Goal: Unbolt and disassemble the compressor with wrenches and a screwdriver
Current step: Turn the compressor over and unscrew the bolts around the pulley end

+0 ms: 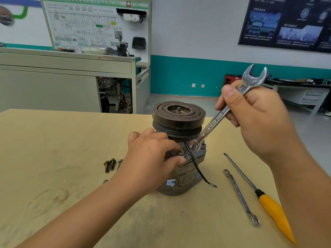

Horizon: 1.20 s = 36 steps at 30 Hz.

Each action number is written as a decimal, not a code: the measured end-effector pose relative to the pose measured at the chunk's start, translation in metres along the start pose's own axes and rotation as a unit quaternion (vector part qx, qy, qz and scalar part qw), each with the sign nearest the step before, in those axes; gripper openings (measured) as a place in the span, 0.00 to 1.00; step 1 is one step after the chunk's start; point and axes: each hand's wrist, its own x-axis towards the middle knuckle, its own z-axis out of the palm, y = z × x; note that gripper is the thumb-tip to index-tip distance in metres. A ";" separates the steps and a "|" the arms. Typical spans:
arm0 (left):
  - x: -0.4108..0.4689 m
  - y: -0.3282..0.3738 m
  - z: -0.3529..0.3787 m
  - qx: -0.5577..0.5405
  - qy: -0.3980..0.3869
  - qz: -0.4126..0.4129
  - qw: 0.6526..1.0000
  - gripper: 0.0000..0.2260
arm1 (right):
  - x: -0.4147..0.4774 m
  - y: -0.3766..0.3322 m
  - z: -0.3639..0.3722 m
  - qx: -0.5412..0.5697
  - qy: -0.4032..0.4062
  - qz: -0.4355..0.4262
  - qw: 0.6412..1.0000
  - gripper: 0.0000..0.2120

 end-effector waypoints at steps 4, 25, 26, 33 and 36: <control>0.003 0.002 -0.008 -0.041 0.044 -0.004 0.998 0.12 | -0.002 -0.001 0.000 -0.007 0.001 -0.004 1.000 0.17; -0.080 -0.141 -0.023 0.057 -0.194 -0.273 0.941 0.08 | -0.003 -0.017 0.026 -0.014 -0.017 -0.020 1.000 0.17; -0.081 -0.143 -0.019 0.057 -0.192 -0.267 0.943 0.09 | -0.003 -0.017 0.027 -0.018 -0.010 -0.021 1.000 0.17; -0.084 -0.146 -0.005 0.044 -0.170 -0.259 0.950 0.11 | -0.002 -0.023 0.037 -0.003 0.014 -0.010 1.000 0.16; -0.086 -0.146 -0.003 0.026 -0.165 -0.265 0.950 0.10 | 0.000 -0.022 0.044 -0.023 0.001 -0.002 1.000 0.16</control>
